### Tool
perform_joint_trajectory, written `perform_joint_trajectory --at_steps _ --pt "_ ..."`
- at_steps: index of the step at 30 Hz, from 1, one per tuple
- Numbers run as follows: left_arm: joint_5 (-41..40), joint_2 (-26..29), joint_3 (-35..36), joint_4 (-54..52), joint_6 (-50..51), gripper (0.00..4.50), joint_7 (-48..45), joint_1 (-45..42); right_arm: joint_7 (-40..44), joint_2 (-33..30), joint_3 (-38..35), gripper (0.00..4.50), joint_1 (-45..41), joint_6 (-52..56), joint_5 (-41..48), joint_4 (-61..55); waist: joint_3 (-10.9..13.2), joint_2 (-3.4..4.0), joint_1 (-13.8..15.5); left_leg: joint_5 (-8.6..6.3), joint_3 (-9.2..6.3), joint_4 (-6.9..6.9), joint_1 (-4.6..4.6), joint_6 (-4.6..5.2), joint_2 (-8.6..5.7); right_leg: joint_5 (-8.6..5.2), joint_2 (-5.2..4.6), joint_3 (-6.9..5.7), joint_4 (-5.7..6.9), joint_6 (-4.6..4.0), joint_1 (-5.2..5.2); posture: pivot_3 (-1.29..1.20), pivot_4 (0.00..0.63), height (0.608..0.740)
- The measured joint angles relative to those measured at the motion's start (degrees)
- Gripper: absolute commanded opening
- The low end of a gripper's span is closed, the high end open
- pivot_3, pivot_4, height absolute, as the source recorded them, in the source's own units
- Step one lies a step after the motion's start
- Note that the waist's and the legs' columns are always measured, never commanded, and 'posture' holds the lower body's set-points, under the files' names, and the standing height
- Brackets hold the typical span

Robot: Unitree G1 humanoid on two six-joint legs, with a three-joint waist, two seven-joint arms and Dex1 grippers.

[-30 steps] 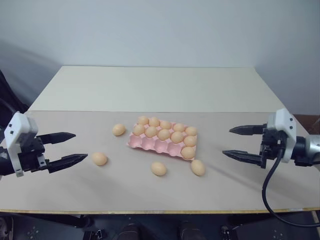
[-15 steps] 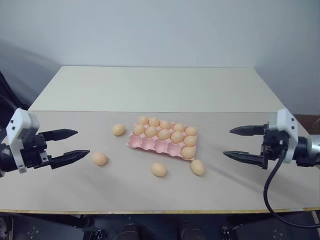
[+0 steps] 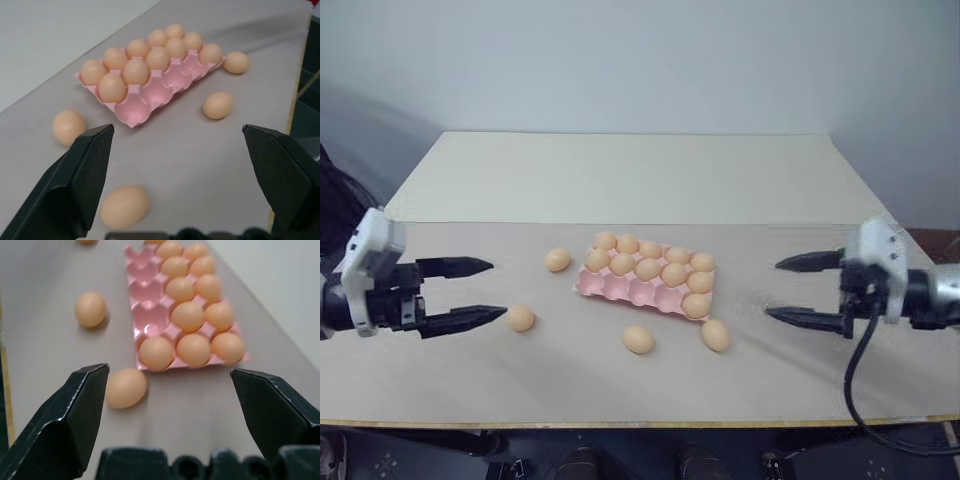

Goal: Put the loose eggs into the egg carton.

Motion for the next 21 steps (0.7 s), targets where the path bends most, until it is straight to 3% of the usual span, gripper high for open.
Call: perform_joint_trajectory --at_steps 9,21 --pt "-0.1 0.0 -4.0 -0.2 0.0 4.48 -1.8 -2.2 -8.5 4.4 14.2 4.50 -0.8 2.4 -9.8 -4.0 0.0 0.00 0.1 0.00 0.01 0.01 -0.08 0.00 -0.02 0.00 -0.01 0.02 0.00 0.00 -0.08 0.00 0.150 0.740" --pt "-0.1 0.0 -4.9 -0.6 -0.1 4.48 -2.7 -2.5 -15.5 9.8 21.0 4.50 -5.2 10.8 -14.7 -4.0 0.0 0.00 0.1 0.00 0.00 0.01 -0.07 0.00 0.00 0.00 0.02 0.03 0.02 0.00 -0.11 0.00 0.150 0.740"
